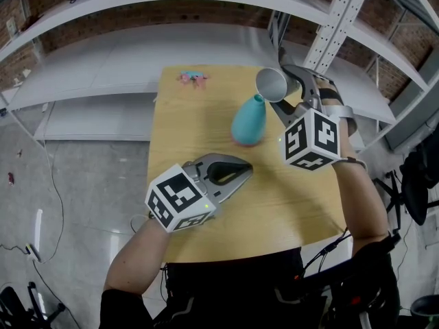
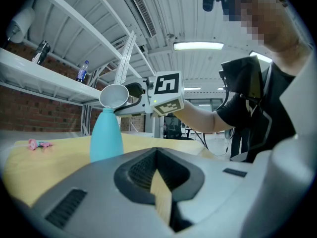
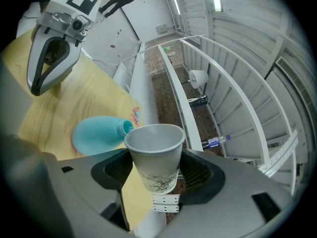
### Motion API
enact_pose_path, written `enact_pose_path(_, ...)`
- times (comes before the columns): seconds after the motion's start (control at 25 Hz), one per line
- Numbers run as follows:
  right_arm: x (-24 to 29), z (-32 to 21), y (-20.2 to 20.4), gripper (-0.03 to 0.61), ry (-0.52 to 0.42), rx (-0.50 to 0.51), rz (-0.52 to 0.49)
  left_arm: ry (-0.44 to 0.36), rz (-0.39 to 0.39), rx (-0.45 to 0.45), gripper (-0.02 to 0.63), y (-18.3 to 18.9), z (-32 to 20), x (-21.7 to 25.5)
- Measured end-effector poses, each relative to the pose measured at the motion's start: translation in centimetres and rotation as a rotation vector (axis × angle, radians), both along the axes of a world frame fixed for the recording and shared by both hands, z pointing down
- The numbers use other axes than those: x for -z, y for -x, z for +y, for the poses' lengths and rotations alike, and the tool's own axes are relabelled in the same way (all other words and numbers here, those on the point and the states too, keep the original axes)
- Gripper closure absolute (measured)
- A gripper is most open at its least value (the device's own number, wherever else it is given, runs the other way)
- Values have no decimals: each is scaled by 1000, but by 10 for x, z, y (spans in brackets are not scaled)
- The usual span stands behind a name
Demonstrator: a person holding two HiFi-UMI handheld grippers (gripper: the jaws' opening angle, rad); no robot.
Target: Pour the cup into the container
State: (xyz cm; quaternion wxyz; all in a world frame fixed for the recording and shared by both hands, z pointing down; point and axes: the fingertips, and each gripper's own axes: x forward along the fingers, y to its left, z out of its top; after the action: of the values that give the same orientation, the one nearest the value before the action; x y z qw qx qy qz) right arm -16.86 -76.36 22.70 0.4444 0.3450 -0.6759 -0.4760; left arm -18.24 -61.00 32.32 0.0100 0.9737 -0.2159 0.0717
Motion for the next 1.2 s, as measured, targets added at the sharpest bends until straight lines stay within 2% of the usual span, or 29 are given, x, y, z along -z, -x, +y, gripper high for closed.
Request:
enact_pose_path(0.4,0,0,0,276,-26,-2,19,0,-3,0,620,1,-1,1)
enact_pose_path(0.64,-1,0,-1,276,-17,-7,-31,1,-2,-1,620,2,0,1)
enact_pose_path(1.2,-14,-8,-28,276,259,-17,-474,-1,2,2,620,4,1,0)
